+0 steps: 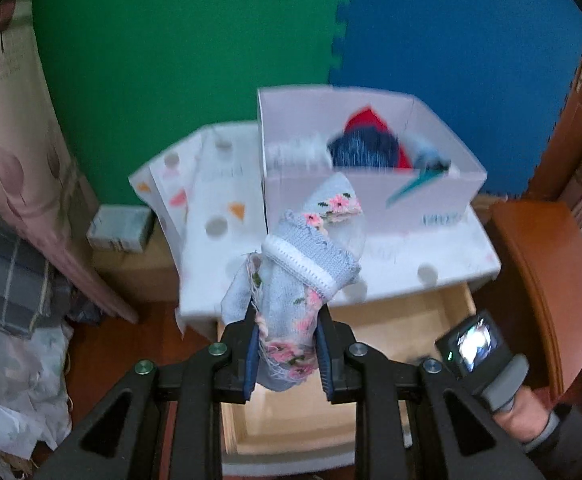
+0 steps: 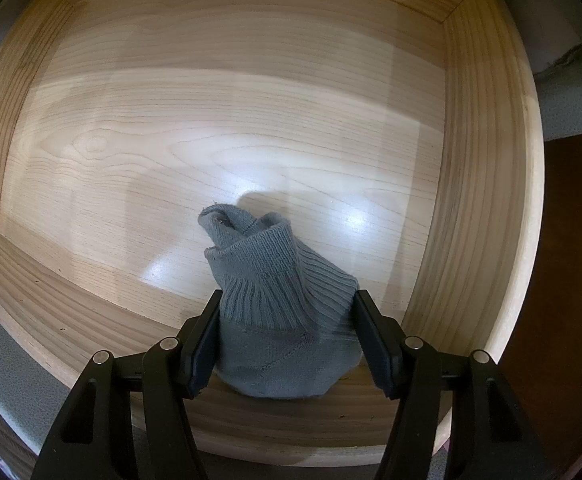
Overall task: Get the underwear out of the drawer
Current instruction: 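Lift the floral sock with the left tool over the white box, then lower the floral sock into the white box and open the left tool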
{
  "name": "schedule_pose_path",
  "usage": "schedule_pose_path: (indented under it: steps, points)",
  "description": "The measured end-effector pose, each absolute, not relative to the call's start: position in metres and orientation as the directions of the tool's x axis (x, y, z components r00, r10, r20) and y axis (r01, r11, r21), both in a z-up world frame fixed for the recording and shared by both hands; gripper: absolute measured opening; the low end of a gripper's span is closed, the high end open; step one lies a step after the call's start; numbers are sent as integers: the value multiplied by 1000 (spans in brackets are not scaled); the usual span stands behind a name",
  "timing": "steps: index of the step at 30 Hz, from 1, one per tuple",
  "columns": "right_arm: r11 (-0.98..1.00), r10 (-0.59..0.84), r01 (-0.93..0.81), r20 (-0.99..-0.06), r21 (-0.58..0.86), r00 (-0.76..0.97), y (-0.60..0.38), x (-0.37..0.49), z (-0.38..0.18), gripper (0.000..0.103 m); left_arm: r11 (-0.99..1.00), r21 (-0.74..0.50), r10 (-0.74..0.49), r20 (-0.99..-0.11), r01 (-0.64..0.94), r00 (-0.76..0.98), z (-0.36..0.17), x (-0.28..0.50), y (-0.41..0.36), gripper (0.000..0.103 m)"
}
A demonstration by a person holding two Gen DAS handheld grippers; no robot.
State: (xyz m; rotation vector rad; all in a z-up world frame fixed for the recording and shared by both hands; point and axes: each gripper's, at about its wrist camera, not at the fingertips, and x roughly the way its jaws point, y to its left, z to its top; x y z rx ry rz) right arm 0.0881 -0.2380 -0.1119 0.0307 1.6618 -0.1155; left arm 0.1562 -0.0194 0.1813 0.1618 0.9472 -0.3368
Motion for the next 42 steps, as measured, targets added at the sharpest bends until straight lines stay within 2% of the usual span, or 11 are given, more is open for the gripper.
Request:
schedule_pose_path:
  steps: [5,15,22,32,35,39,42]
  points:
    - [994,-48,89,-994,-57,-95,-237,88,-112,59,943,2,-217,-756,334,617,211,176,-29,24]
    - [995,-44,91,-995,-52,-93,-233,89,-111,60,945,31,-199,-733,324,651,229,248,-79,24]
    - [995,-43,91,-995,-52,-92,-234,89,-111,60,957,-16,-190,-785,288,589,202,302,-95,24]
    - [995,-41,90,-995,-49,-89,-235,89,-110,60,964,17,-129,-842,266,524,145,337,-108,25]
    - [995,-41,91,-995,-49,-89,-234,89,-110,60,961,26,-128,-840,275,527,140,337,-109,31]
    - [995,-42,90,-995,-50,-89,-234,89,-110,60,960,59,-96,-848,274,521,140,336,-110,49]
    - [995,-42,89,-995,-50,-89,-235,89,-110,60,962,64,-88,-850,267,519,142,333,-109,52]
